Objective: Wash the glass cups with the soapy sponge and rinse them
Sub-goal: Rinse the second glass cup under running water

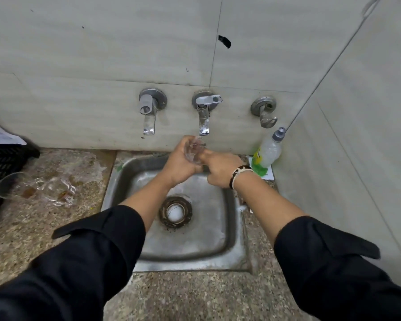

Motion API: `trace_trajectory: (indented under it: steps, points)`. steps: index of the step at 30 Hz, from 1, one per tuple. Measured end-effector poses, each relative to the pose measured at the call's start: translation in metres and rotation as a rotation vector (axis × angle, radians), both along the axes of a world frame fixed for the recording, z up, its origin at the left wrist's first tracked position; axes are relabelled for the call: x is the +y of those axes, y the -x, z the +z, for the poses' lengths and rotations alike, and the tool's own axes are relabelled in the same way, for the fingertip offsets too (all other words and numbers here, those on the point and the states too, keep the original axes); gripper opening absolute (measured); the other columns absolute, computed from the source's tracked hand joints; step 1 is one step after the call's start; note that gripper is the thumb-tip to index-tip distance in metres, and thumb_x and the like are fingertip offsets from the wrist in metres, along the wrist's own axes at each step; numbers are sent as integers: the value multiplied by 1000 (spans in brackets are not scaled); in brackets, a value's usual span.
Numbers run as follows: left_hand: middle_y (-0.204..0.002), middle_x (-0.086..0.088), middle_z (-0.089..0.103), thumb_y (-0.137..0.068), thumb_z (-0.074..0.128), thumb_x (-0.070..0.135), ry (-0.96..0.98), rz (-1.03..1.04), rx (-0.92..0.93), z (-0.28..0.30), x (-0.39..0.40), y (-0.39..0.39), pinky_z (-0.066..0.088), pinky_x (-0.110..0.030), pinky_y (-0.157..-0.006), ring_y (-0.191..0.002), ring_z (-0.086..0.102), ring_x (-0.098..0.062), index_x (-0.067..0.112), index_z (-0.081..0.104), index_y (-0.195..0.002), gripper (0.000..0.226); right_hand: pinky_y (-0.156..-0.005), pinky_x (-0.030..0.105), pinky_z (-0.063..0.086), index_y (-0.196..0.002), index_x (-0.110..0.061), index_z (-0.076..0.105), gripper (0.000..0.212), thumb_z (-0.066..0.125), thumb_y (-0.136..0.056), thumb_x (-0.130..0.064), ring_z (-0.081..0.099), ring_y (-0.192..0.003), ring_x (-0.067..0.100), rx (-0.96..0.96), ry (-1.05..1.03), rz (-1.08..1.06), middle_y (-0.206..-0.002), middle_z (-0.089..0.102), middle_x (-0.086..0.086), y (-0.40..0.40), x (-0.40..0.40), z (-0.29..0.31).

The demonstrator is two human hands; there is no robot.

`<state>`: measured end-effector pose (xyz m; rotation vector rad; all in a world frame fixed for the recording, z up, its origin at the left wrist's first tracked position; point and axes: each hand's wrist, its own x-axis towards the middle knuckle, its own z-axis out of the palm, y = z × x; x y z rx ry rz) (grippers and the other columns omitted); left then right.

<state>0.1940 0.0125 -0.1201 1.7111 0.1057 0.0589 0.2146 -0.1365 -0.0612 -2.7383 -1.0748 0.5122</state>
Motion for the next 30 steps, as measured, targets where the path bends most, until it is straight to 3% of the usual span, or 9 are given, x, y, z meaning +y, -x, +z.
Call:
trace_trajectory:
  steps: [3,7,9,13,17,22,24,27,30]
  points:
    - [-106,-2,65,-69,78,-14,-43,37,15,-5,1,0,52,-29,-88,-92,65,-6,8,49,-120,63,-104,36,44,-148,-16,42,71,52,-78,-16,50,-130,31,131,-50,-1,-149,47,11,0,4,3]
    - [-108,-1,65,-71,75,-18,-9,70,23,-2,0,-3,51,-19,-83,-89,64,1,4,50,-122,61,-102,38,46,-150,-17,39,69,52,-83,-18,51,-129,33,130,3,-40,-151,45,11,-6,9,5]
    - [-114,-8,65,-72,74,-13,31,100,15,3,0,-4,51,-20,-85,-95,64,-6,10,50,-121,60,-106,38,43,-153,-16,33,75,53,-81,-15,48,-132,34,139,-49,-43,-153,42,15,-5,14,9]
    - [-115,-3,66,-57,82,5,13,-1,26,3,4,-5,53,-26,-88,-99,65,-10,13,51,-119,71,-98,32,44,-142,-16,50,57,55,-86,-7,54,-125,31,134,-29,-27,-143,53,10,-11,10,13]
    - [-112,-6,66,-59,81,-4,-40,12,18,3,6,-9,53,-30,-86,-94,64,-10,25,51,-113,69,-98,33,45,-142,-12,49,61,55,-82,-5,54,-123,32,154,-65,-36,-139,55,13,-9,6,10]
    - [-110,2,65,-70,73,-13,-29,78,-6,3,2,-16,52,-25,-87,-97,65,-12,20,50,-115,61,-103,33,42,-147,-14,43,64,56,-84,-7,50,-129,32,108,-108,-45,-146,47,15,-11,15,17]
    - [-109,3,63,-60,82,-4,-31,81,-7,5,6,-16,52,-29,-87,-94,63,-10,30,50,-111,69,-97,31,43,-145,-18,46,62,59,-85,-11,53,-125,31,94,-107,-45,-143,53,11,-9,11,12]
    - [-111,-4,64,-63,84,-6,28,53,18,3,3,-11,53,-29,-87,-94,64,-12,22,48,-116,71,-97,37,48,-141,-22,49,61,59,-81,-24,57,-122,28,112,-117,-83,-139,57,5,-15,2,12]
    - [-121,-9,63,-63,82,7,120,97,56,6,0,-12,57,-32,-80,-103,68,-19,19,39,-126,77,-80,28,47,-135,-13,51,56,61,-81,-5,63,-90,21,211,-433,-267,-120,62,0,-15,-11,24]
